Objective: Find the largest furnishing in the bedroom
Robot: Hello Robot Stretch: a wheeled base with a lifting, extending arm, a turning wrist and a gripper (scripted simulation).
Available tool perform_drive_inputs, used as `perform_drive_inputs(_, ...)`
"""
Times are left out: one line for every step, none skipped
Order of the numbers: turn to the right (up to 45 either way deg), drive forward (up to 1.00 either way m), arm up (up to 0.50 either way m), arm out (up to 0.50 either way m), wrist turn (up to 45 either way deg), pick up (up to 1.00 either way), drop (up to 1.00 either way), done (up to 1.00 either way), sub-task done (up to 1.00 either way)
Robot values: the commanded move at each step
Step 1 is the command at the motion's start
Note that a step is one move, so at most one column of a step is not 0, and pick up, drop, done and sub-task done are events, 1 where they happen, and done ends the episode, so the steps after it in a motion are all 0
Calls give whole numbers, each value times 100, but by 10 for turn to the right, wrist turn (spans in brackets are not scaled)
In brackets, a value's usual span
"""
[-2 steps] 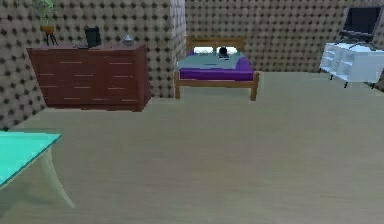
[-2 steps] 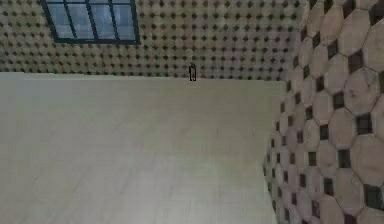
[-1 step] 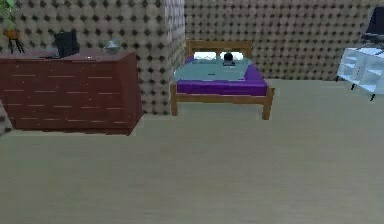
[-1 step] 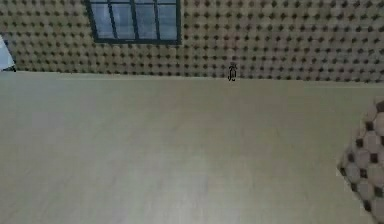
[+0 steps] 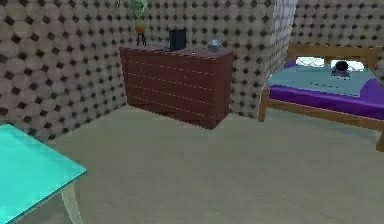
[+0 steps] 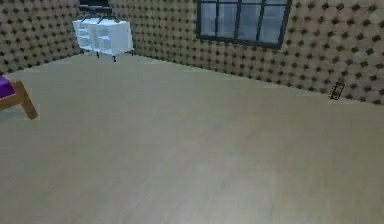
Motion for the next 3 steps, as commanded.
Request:
perform_drive_inputs(0, 100, 0, 0, 0, 0, 0, 0, 0)
perform_drive_inputs(-120, 0, 0, 0, 0, 0, 0, 0, 0)
perform_drive_inputs(0, 20, 0, 0, 0, 0, 0, 0, 0)
